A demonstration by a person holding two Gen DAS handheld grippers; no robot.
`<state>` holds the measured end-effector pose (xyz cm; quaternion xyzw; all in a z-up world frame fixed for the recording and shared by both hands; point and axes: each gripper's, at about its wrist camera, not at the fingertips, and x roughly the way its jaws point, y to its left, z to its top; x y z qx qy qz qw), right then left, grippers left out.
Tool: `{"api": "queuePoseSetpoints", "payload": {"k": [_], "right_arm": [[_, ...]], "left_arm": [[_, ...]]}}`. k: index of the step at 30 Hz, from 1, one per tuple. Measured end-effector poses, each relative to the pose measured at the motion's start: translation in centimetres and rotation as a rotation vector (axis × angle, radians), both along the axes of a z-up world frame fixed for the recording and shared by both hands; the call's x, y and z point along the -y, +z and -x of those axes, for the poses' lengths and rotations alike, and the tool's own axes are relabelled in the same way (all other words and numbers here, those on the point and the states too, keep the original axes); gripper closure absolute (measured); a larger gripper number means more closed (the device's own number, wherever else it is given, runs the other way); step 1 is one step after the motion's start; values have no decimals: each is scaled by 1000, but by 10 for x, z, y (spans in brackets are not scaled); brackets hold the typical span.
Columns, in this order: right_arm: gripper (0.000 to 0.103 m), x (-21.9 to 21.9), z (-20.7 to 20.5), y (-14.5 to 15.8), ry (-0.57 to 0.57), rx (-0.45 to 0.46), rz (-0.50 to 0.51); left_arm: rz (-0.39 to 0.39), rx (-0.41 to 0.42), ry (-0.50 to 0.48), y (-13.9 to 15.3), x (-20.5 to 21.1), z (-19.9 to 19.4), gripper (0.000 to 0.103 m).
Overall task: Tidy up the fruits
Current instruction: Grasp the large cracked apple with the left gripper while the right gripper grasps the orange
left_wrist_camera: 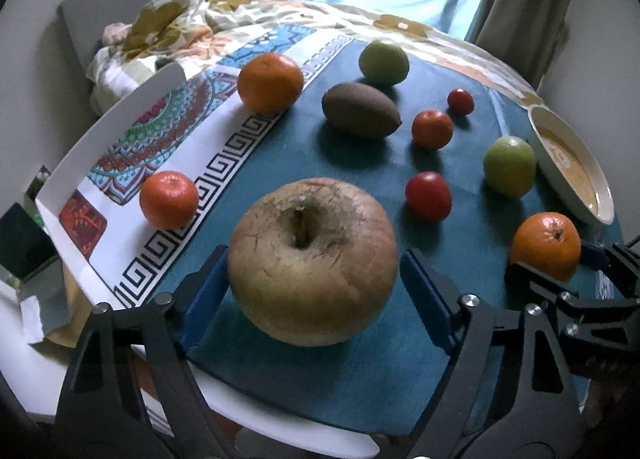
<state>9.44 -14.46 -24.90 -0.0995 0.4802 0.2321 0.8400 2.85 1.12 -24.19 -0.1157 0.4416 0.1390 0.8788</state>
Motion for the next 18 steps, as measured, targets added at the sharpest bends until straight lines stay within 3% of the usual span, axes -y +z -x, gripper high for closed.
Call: {"api": "queuePoseSetpoints", "payload": {"k": [1,6,9,18], "right_arm": [[28,0,-1,-1,3,-2,1],[36,-1,-2,-1,7,2,5],[46,-2,-3,-2,6,12,19],[47,2,-1,5,-15,3,-12]], "left_arm": [[2,-6,2,-1,-1,1,24],[-5,-20,2,-1,-1,2,24],[-13,-24,2,-1,0,1,24],[-51,-42,3,6,2,6,25]]}}
